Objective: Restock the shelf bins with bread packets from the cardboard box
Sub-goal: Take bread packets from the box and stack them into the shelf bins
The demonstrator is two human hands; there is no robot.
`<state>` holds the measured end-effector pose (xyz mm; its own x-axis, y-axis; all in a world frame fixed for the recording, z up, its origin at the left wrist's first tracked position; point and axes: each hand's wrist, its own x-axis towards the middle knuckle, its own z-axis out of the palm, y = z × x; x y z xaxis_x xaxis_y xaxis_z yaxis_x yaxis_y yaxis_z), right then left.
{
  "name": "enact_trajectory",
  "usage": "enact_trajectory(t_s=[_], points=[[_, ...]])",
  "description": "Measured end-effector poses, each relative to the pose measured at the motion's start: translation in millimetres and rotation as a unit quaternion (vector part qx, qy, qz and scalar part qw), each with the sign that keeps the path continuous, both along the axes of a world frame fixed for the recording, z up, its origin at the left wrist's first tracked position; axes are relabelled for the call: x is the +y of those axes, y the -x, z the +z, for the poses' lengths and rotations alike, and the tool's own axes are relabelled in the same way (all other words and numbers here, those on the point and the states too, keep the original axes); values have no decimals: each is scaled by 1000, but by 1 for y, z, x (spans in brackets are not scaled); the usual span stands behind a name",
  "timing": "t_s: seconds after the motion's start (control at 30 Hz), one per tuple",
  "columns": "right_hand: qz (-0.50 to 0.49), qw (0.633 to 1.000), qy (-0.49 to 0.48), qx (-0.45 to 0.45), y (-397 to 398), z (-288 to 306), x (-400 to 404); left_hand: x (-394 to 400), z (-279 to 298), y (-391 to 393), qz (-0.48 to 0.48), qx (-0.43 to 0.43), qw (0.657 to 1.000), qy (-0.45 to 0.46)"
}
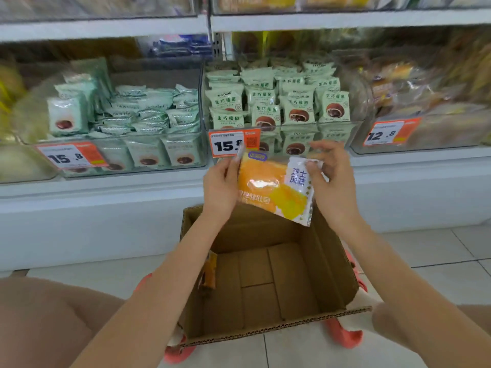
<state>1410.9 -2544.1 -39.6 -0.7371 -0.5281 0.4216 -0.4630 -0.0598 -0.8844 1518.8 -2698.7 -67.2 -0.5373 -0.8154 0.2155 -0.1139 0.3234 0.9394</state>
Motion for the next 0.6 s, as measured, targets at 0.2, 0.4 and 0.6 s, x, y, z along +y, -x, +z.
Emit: enact_trajectory(t_s=[0.2,0.4,0.6], points=[[61,986,1,-153,19,55,2,20,101,27,59,80,975,198],[13,994,62,-87,69,135,-3,16,188,63,4,133,942,309],[-38,993,91,69,135,257,-16,-17,290,126,10,122,902,415]])
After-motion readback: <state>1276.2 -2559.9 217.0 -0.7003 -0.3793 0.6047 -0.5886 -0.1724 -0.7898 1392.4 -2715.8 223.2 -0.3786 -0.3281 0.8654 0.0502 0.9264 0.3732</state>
